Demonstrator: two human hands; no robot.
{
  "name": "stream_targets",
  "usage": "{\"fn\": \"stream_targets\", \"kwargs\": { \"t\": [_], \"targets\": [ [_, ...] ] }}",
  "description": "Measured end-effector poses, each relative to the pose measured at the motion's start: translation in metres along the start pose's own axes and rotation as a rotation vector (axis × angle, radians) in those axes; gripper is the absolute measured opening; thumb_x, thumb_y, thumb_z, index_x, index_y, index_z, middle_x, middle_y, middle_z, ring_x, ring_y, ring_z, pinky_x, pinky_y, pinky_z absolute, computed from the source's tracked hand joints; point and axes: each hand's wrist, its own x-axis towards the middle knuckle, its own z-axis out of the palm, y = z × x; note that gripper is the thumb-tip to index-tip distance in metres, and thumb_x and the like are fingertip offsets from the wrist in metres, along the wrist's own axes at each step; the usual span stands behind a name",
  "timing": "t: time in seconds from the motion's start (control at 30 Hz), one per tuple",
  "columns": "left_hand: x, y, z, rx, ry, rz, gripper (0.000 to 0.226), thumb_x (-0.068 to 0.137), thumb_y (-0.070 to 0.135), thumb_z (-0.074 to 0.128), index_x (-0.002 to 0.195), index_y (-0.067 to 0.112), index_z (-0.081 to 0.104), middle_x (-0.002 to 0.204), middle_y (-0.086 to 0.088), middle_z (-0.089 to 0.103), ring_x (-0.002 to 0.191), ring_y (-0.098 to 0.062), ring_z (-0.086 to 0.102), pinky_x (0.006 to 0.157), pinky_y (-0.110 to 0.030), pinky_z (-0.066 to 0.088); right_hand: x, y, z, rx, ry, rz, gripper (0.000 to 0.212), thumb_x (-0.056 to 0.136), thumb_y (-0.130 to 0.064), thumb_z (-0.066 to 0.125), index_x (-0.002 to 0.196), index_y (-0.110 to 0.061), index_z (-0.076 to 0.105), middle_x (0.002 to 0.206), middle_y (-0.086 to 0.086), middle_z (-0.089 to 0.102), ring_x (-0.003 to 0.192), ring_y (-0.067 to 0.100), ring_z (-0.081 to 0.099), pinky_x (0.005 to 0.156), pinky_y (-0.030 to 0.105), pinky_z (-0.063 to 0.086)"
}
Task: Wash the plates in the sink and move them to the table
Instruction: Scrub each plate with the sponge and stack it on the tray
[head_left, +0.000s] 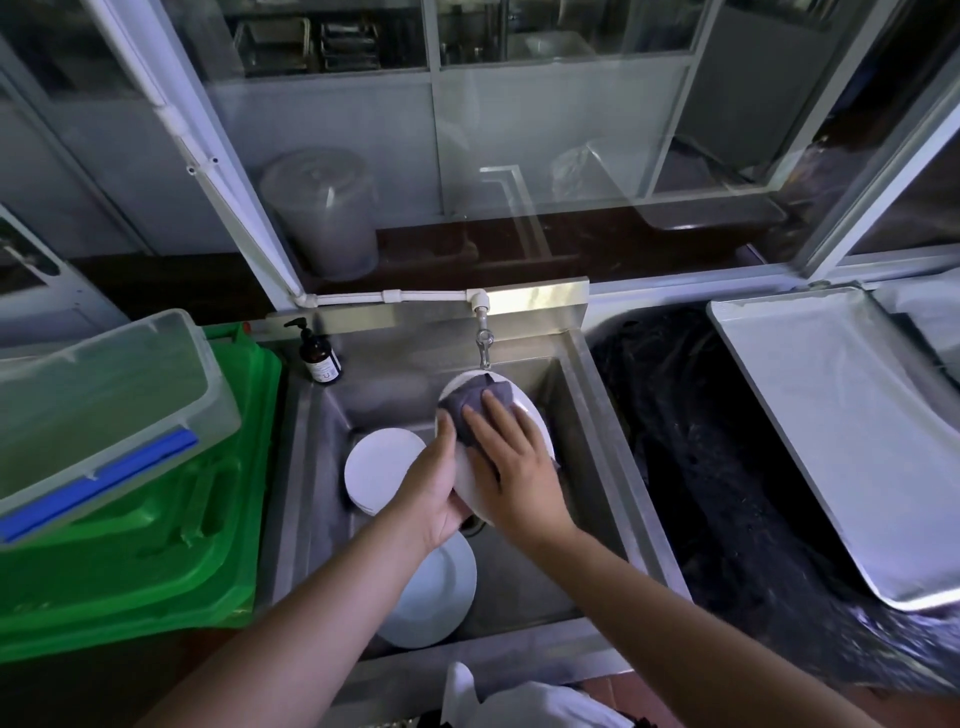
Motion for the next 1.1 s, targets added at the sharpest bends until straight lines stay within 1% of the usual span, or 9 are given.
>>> {"fn": "stream_targets", "kwargs": {
  "t": [0.2, 0.4, 0.47, 0.57, 0.7, 0.8, 0.87, 1.0, 1.1],
  "targets": [
    [0.010, 0.014, -0.020, -0.257, -0.020, 0.036, 0.090, 0.096, 0.076, 0.029, 0.148, 0.005, 0.047, 0.143, -0.022, 0.058, 0.132, -0.035, 0.058, 0.103, -0.049, 0.052, -0.032, 0.031, -0.003, -0.092, 0.032, -0.210, 0.043, 0.099, -0.021, 0.059, 0.142, -0.018, 0.058, 0.153, 0.008, 0.048, 0.135, 0.040, 0.046, 0.109, 0.055, 0.042],
    [0.012, 0.018, -0.027, -0.424, -0.023, 0.010, 0.087, 0.098, 0.072, 0.031, 0.149, 0.004, 0.045, 0.144, -0.025, 0.056, 0.135, -0.040, 0.053, 0.110, -0.056, 0.040, -0.032, 0.055, -0.014, -0.152, -0.166, -0.226, 0.091, 0.080, -0.068, 0.072, 0.152, -0.021, 0.042, 0.159, 0.011, 0.038, 0.144, 0.041, 0.035, 0.117, 0.054, 0.032],
    [0.009, 0.017, -0.026, -0.419, 0.002, -0.025, 0.083, 0.101, 0.068, 0.032, 0.146, 0.000, 0.047, 0.143, -0.027, 0.056, 0.131, -0.041, 0.056, 0.108, -0.055, 0.044, -0.031, 0.055, -0.015, -0.249, -0.186, -0.257, 0.078, 0.084, -0.048, 0.074, 0.150, -0.021, 0.043, 0.155, 0.009, 0.043, 0.138, 0.041, 0.043, 0.109, 0.056, 0.043],
    [0.001, 0.019, -0.015, -0.366, 0.012, -0.031, 0.061, 0.110, 0.044, 0.036, 0.133, -0.009, 0.053, 0.129, -0.030, 0.064, 0.112, -0.040, 0.069, 0.088, -0.052, 0.060, -0.022, 0.051, -0.018, -0.289, -0.072, -0.268, 0.056, 0.081, -0.015, 0.061, 0.137, -0.014, 0.060, 0.137, 0.008, 0.059, 0.119, 0.038, 0.056, 0.093, 0.049, 0.050],
    [0.002, 0.020, -0.014, -0.287, 0.251, -0.149, 0.037, 0.108, 0.022, 0.042, 0.098, -0.010, 0.057, 0.081, -0.024, 0.070, 0.067, -0.038, 0.070, 0.064, -0.047, 0.060, -0.011, 0.055, -0.025, -0.287, -0.086, -0.271, 0.041, 0.088, -0.017, 0.054, 0.128, -0.015, 0.065, 0.120, 0.004, 0.066, 0.103, 0.034, 0.061, 0.078, 0.046, 0.052],
    [0.001, 0.013, -0.020, 0.076, 0.368, -0.219, 0.020, 0.102, 0.030, 0.054, 0.096, 0.011, 0.055, 0.093, -0.010, 0.052, 0.079, -0.028, 0.053, 0.074, -0.036, 0.047, -0.007, 0.060, -0.033, -0.272, -0.144, -0.283, 0.040, 0.090, -0.022, 0.051, 0.128, -0.017, 0.064, 0.116, 0.002, 0.066, 0.097, 0.032, 0.061, 0.075, 0.045, 0.053],
    [0.005, 0.004, -0.033, 0.557, 0.374, -0.027, 0.019, 0.098, 0.046, 0.054, 0.099, 0.027, 0.053, 0.100, 0.006, 0.050, 0.095, -0.023, 0.050, 0.084, -0.035, 0.044, -0.003, 0.063, -0.039, -0.247, -0.198, -0.297, 0.041, 0.089, -0.019, 0.054, 0.130, -0.019, 0.061, 0.116, 0.001, 0.067, 0.096, 0.032, 0.062, 0.075, 0.045, 0.054],
    [0.011, 0.006, -0.061, 1.118, -0.038, 0.253, 0.035, 0.097, 0.069, 0.045, 0.110, 0.045, 0.067, 0.103, 0.025, 0.070, 0.105, 0.003, 0.062, 0.094, -0.026, 0.045, 0.014, 0.072, -0.051, -0.179, -0.292, -0.311, 0.050, 0.084, -0.008, 0.071, 0.132, -0.019, 0.062, 0.123, 0.001, 0.067, 0.100, 0.031, 0.065, 0.084, 0.045, 0.057],
    [0.013, 0.010, -0.067, 1.443, -0.111, 0.393, 0.047, 0.084, 0.082, 0.050, 0.107, 0.044, 0.061, 0.097, 0.017, 0.072, 0.091, -0.001, 0.066, 0.083, -0.030, 0.053, 0.024, 0.069, -0.061, -0.103, -0.347, -0.319, 0.044, 0.089, -0.012, 0.075, 0.132, -0.016, 0.065, 0.125, 0.004, 0.069, 0.106, 0.030, 0.066, 0.092, 0.040, 0.056]
  ]
}}
